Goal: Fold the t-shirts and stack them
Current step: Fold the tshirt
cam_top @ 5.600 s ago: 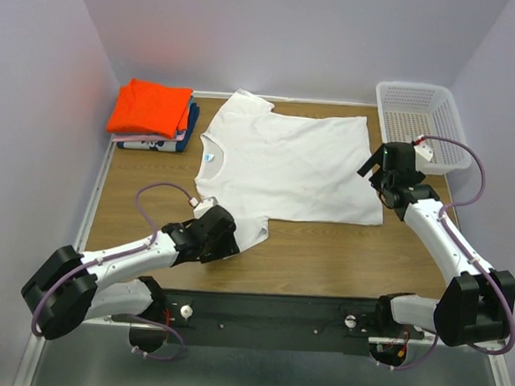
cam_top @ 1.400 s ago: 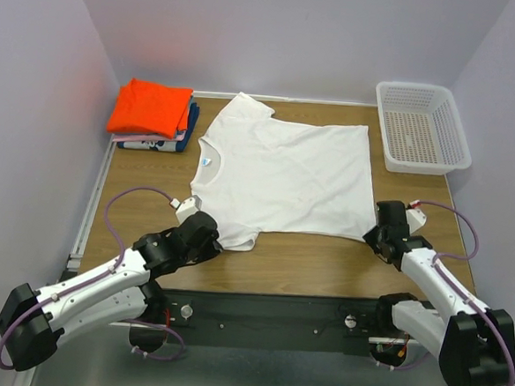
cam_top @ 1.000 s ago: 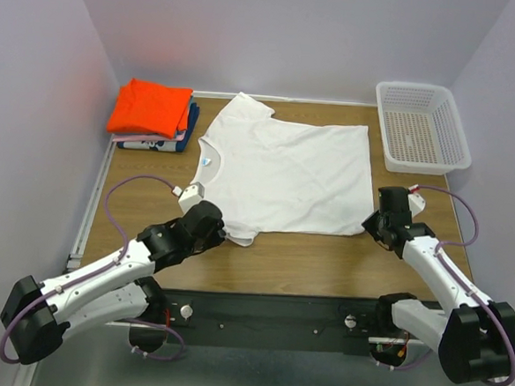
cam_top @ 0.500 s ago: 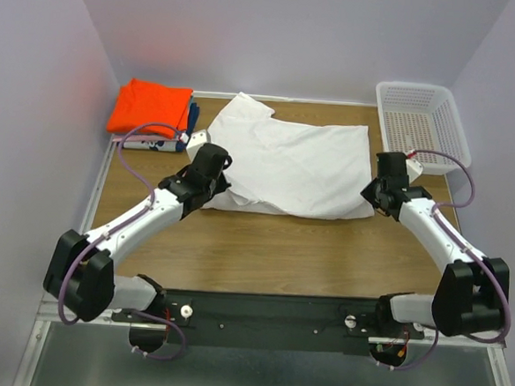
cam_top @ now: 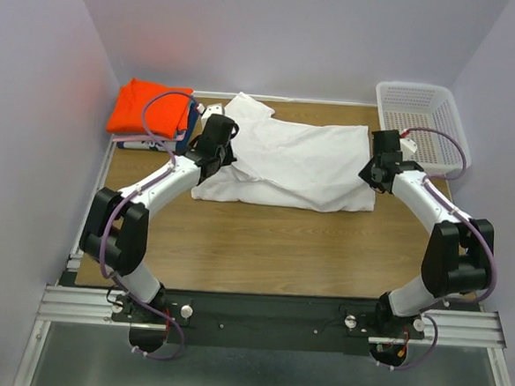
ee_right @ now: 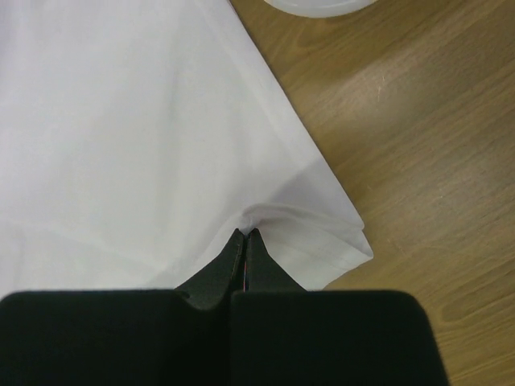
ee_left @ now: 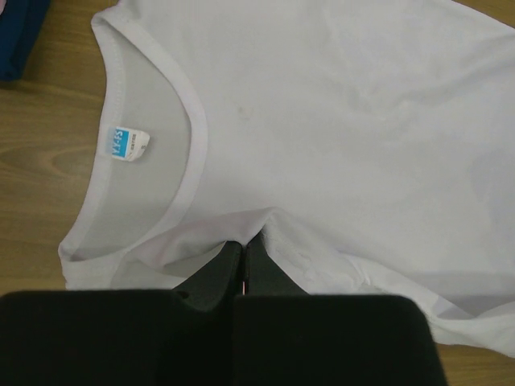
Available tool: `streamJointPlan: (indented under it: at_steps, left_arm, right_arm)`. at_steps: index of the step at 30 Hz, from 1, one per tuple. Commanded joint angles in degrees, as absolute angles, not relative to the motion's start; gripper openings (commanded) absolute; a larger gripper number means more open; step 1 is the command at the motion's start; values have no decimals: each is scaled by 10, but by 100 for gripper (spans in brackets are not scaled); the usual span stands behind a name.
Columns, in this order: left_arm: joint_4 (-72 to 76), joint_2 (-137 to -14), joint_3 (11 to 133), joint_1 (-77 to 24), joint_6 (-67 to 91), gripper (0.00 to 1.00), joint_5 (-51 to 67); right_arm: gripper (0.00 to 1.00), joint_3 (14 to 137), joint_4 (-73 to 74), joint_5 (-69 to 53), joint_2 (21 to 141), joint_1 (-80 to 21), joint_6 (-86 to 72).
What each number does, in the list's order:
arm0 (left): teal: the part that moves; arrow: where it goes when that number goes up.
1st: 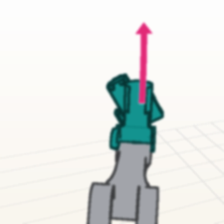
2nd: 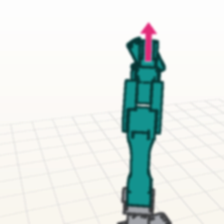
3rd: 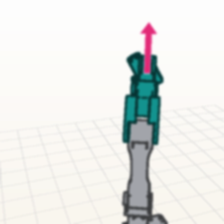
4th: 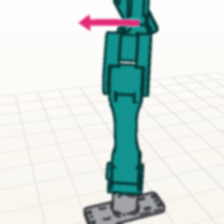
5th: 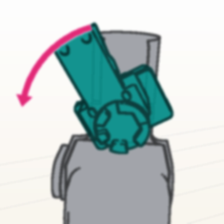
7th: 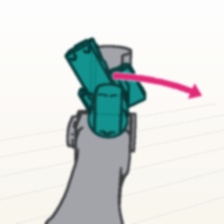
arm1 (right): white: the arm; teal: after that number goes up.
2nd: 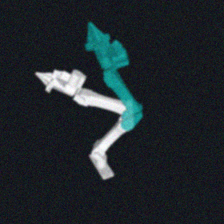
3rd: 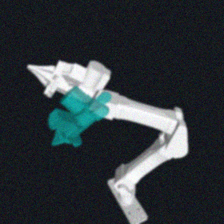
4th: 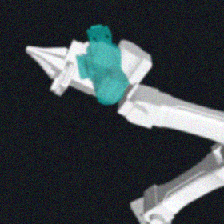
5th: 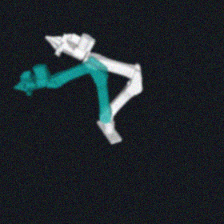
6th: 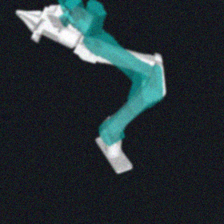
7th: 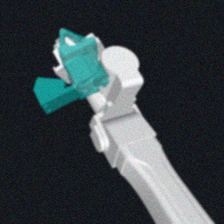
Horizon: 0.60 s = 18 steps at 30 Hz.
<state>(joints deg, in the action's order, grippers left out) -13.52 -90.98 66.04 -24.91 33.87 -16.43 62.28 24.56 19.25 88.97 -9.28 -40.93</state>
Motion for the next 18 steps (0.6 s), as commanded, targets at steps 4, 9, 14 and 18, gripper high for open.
streamJointPlan:
  at_steps: [4, 9, 14, 18]
  left_arm:
    - [-129, -985, 732, -230, 287, 0, -142]
    - [-134, -1012, 756, -218, 278, 0, -143]
    - [-146, -1057, 783, -207, 268, 0, -142]
    - [-142, -1089, 809, -204, 256, 0, -132]
  right_arm:
    - [1, 672, 250, 212, 943, -78, -383]
    - [1, 704, 245, 214, 989, -73, -361]
    - [1, 729, 243, 221, 1023, -72, -342]
    - [1, 738, 242, 224, 1040, -72, -339]
